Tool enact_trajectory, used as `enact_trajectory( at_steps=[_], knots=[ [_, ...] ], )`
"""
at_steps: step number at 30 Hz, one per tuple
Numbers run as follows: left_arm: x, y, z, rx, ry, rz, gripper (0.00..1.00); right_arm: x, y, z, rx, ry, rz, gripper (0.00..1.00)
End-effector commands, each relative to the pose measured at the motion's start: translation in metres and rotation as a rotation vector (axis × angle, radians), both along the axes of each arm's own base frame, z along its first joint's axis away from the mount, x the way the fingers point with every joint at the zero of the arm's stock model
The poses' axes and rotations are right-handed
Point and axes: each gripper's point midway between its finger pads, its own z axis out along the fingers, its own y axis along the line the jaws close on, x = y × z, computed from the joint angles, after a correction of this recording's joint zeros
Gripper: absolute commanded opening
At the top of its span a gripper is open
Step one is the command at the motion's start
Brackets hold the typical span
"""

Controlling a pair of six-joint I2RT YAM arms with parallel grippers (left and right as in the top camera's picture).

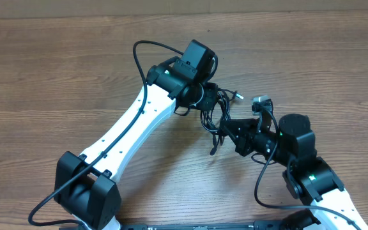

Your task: Untangle cables

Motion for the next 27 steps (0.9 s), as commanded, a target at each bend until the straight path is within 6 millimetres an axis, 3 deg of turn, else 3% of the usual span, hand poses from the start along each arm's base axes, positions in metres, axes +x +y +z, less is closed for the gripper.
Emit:
enact_trajectory(
  at_steps=[1, 6, 10, 13, 15, 20, 27],
  knots=[
    [0.02, 0.008, 0.007, -0.002, -0.043, 0.123, 0.04, -0.032, 0.024, 0.042, 0.113, -0.107, 0.218, 0.04],
    [0.016, 0.01, 0.004, 0.011, -0.027, 0.123, 0.04, -0.028, 0.027, 0.064, 0.16, -0.189, 0.229, 0.04],
    [0.017, 0.02, 0.001, 0.06, -0.033, 0.146, 0.04, -0.026, 0.026, 0.063, 0.155, -0.189, 0.215, 0.04],
    [0.025, 0.042, -0.002, 0.148, -0.069, 0.25, 0.04, -0.025, 0.026, 0.063, 0.153, -0.19, 0.206, 0.04],
    [0.029, 0.068, -0.004, 0.226, -0.078, 0.413, 0.04, -0.023, 0.024, 0.061, 0.147, -0.186, 0.192, 0.04],
    [0.027, 0.132, -0.007, 0.348, -0.05, 0.755, 0.04, -0.012, 0.013, 0.038, 0.082, -0.106, 0.09, 0.04],
    [0.03, 0.137, -0.009, 0.314, -0.016, 0.78, 0.04, -0.01, 0.006, 0.003, 0.012, 0.027, 0.044, 0.04]
  ],
)
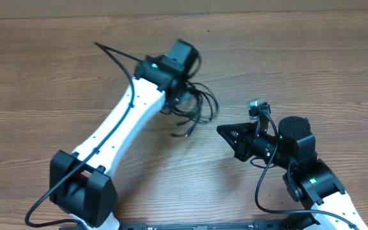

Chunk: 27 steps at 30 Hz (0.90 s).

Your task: Untangle cables

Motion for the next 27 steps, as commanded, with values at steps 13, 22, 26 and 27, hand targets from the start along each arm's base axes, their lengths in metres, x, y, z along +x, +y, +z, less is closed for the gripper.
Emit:
enact_trajectory(
  at_steps=[13, 22, 26, 27],
  knots=[
    [0.006, 0.004, 0.001, 0.037, 0.003, -0.143, 0.04, 0.033, -0.009, -0.04, -0.115, 0.07, -0.111, 0.41],
    [-0.003, -0.027, 0.0, -0.034, 0.016, -0.241, 0.04, 0.048, 0.009, -0.023, -0.142, -0.136, -0.043, 0.4],
    [-0.01, -0.04, -0.001, -0.1, 0.044, -0.287, 0.04, 0.061, 0.002, -0.033, -0.213, -0.149, -0.119, 0.39],
    [-0.01, -0.04, -0.001, -0.102, 0.044, -0.291, 0.04, 0.063, 0.001, -0.037, -0.232, -0.151, -0.129, 0.39]
  ],
)
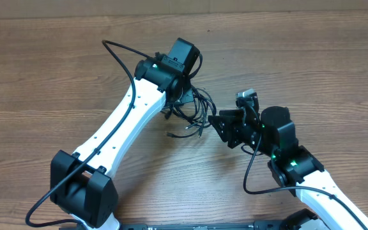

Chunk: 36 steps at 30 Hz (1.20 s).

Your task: Untangle cables

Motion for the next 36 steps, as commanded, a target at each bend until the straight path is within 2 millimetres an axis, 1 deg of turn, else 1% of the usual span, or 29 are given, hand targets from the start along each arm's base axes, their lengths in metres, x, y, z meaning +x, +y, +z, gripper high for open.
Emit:
enact_trajectory(
  at_steps=[1, 3, 5, 9, 11, 13, 14, 16, 19, 22, 24, 26, 28, 31, 36],
  knots=[
    [-0.004, -0.013, 0.0, -0.051, 0.021, -0.062, 0.04, 0.018, -0.01, -0.009, -0.096, -0.038, -0.09, 0.39],
    [-0.007, -0.018, 0.0, -0.051, 0.023, -0.086, 0.04, 0.026, -0.02, -0.019, -0.147, -0.034, -0.157, 0.38],
    [-0.01, -0.023, 0.0, -0.061, 0.03, -0.122, 0.04, 0.03, -0.024, -0.025, -0.171, -0.025, -0.184, 0.38],
    [-0.014, -0.034, 0.001, -0.109, 0.047, -0.15, 0.04, 0.028, -0.019, -0.037, -0.186, 0.003, -0.166, 0.38],
    [-0.018, -0.044, 0.002, -0.145, 0.056, -0.178, 0.04, 0.027, -0.017, -0.043, -0.199, 0.013, -0.162, 0.38],
    [-0.021, -0.048, 0.003, -0.157, 0.061, -0.211, 0.04, 0.03, -0.022, -0.05, -0.228, 0.024, -0.191, 0.36],
    [-0.022, -0.049, 0.003, -0.151, 0.061, -0.236, 0.04, 0.034, -0.031, -0.056, -0.264, 0.027, -0.235, 0.36],
    [-0.023, -0.048, 0.002, -0.136, 0.057, -0.283, 0.04, 0.042, -0.047, -0.061, -0.323, 0.017, -0.322, 0.36],
    [-0.024, -0.049, 0.002, -0.13, 0.051, -0.339, 0.04, 0.048, -0.052, -0.057, -0.331, -0.009, -0.36, 0.38],
    [-0.028, -0.054, 0.003, -0.137, 0.051, -0.426, 0.04, 0.052, -0.051, -0.051, -0.315, -0.034, -0.367, 0.39],
    [-0.035, -0.063, 0.005, -0.183, 0.058, -0.52, 0.04, 0.053, -0.05, -0.05, -0.309, -0.04, -0.368, 0.39],
    [-0.048, -0.08, 0.011, -0.274, 0.065, -0.674, 0.04, 0.055, -0.049, -0.046, -0.299, -0.052, -0.369, 0.43],
    [-0.054, -0.088, 0.015, -0.314, 0.057, -0.761, 0.04, 0.057, -0.047, -0.043, -0.287, -0.066, -0.372, 0.45],
    [-0.058, -0.09, 0.016, -0.329, 0.055, -0.808, 0.04, 0.06, -0.046, -0.036, -0.268, -0.09, -0.376, 0.45],
    [-0.065, -0.085, 0.014, -0.311, 0.08, -0.845, 0.04, 0.068, -0.042, -0.019, -0.219, -0.152, -0.387, 0.46]
  ],
)
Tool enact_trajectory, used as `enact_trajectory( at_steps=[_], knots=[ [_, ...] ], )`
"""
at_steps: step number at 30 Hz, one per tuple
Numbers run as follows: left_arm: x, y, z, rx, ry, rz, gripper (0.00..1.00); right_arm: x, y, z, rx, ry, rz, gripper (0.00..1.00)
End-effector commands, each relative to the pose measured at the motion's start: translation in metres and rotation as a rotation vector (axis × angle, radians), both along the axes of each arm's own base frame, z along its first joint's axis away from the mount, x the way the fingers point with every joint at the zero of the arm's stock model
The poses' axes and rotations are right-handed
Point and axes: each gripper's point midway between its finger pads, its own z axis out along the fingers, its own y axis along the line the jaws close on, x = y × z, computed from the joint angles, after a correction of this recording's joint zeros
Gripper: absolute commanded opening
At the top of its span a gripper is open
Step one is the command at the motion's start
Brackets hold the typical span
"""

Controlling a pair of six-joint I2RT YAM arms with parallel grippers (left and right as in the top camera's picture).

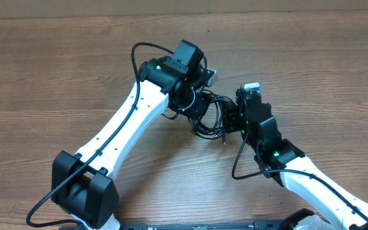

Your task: Untangle cables

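Note:
A tangle of thin black cables (208,120) lies on the wooden table (56,64) between my two arms. My left gripper (199,104) comes in from the left and is shut on the bundle's upper left part; its wrist hides the fingers. From the right, my right gripper (227,120) points into the bundle and looks shut on strands at its right edge. A strand (221,98) runs between the two grippers. One loose plug end (224,137) sticks out below the bundle.
The left arm's white link (123,131) slants from the lower left, with its black base (85,195) at the front edge. The right arm's link (318,191) comes from the lower right. Bare wood surrounds the bundle.
My left gripper has moved right with the bundle. The right gripper, which was at the bundle's right edge lower down, now sits higher and reaches into the cables.
Both grippers first met at the bundle in mid table. Then the left gripper had the bundle off to the left, apart from the right gripper. The right gripper then stood beside it again, and now both are at the bundle.

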Motion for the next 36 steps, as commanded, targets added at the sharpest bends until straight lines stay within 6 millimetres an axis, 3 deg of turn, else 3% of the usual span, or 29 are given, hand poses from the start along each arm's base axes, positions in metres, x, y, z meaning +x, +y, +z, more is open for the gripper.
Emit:
enact_trajectory(
  at_steps=[1, 5, 7, 9, 14, 16, 19, 23, 27, 31, 33, 36],
  knots=[
    [-0.016, -0.01, 0.004, -0.05, 0.02, -0.12, 0.04, 0.01, 0.003, 0.02, 0.031, -0.067, -0.013, 0.46],
    [-0.019, -0.008, 0.003, -0.041, 0.032, -0.126, 0.04, 0.012, 0.004, 0.027, 0.025, -0.101, -0.003, 0.43],
    [-0.021, -0.004, 0.001, -0.023, 0.03, -0.141, 0.04, 0.014, -0.001, 0.026, -0.057, -0.126, 0.006, 0.17],
    [-0.018, 0.001, -0.002, 0.011, 0.019, -0.132, 0.04, 0.018, -0.014, 0.026, -0.083, -0.131, -0.058, 0.04],
    [-0.002, 0.023, -0.01, 0.147, -0.016, 0.016, 0.04, 0.022, -0.03, 0.036, -0.058, -0.149, -0.126, 0.04],
    [0.011, 0.042, -0.014, 0.248, -0.048, 0.156, 0.04, 0.021, -0.036, 0.05, -0.013, -0.175, -0.153, 0.04],
    [0.019, 0.055, -0.015, 0.306, -0.074, 0.25, 0.04, 0.019, -0.044, 0.069, 0.011, -0.217, -0.172, 0.04],
    [0.028, 0.068, -0.014, 0.356, -0.095, 0.386, 0.04, 0.012, -0.07, 0.081, 0.032, -0.216, -0.25, 0.04],
    [0.036, 0.082, -0.012, 0.394, -0.122, 0.561, 0.04, 0.005, -0.107, 0.076, 0.07, -0.165, -0.38, 0.04],
    [0.042, 0.083, -0.01, 0.374, -0.129, 0.656, 0.04, -0.005, -0.137, 0.063, 0.046, -0.096, -0.463, 0.05],
    [0.045, 0.082, -0.01, 0.355, -0.126, 0.701, 0.04, -0.009, -0.14, 0.056, 0.034, -0.061, -0.466, 0.11],
    [0.049, 0.073, -0.008, 0.297, -0.113, 0.727, 0.04, -0.015, -0.128, 0.041, 0.044, 0.012, -0.397, 0.24]
  ],
)
